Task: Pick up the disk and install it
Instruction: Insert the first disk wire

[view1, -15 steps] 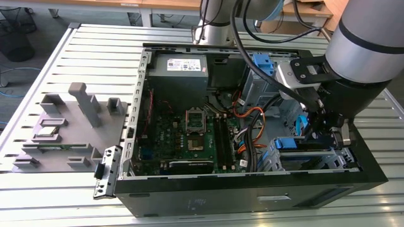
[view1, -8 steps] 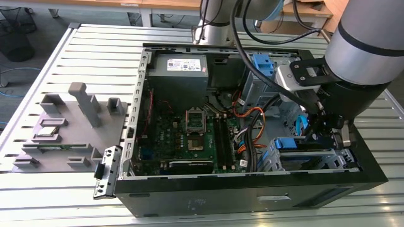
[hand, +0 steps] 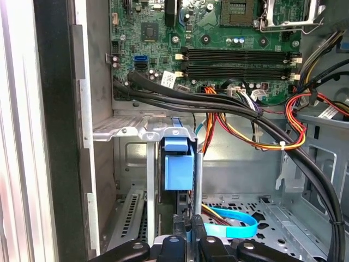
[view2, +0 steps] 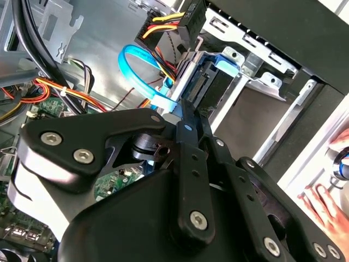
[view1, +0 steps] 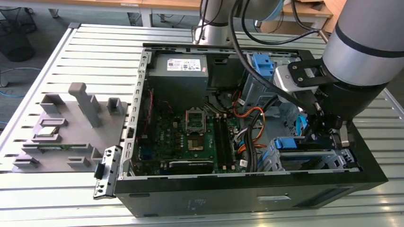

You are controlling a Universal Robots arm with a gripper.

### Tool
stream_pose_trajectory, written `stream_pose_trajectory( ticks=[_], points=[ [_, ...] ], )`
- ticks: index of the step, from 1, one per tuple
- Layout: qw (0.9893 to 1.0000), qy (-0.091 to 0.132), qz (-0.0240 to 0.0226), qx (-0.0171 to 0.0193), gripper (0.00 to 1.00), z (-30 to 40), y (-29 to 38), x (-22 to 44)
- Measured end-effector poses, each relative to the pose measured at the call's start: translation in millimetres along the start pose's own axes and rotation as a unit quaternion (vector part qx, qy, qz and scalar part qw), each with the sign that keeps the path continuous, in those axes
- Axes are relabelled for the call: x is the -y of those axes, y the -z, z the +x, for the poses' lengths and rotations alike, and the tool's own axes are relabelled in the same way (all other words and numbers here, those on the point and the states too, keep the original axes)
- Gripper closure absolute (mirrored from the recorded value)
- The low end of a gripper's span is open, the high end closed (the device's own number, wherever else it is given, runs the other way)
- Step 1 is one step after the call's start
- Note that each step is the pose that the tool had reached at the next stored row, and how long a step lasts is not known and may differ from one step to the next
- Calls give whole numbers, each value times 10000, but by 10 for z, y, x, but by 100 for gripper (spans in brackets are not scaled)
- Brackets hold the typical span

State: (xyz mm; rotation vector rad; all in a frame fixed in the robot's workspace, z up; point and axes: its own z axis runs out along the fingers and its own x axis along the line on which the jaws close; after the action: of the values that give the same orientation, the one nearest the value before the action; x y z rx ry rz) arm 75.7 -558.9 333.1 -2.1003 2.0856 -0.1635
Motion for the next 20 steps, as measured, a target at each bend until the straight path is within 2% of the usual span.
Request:
stream_pose_trajectory(
  ticks=[4, 10, 20],
  points=[
    [10000, 1, 31, 6, 84, 1, -13, -10],
    [10000, 1, 54, 12, 84, 1, -28, -27],
    [10000, 2, 60, 9, 84, 3, -54, -38]
  ],
)
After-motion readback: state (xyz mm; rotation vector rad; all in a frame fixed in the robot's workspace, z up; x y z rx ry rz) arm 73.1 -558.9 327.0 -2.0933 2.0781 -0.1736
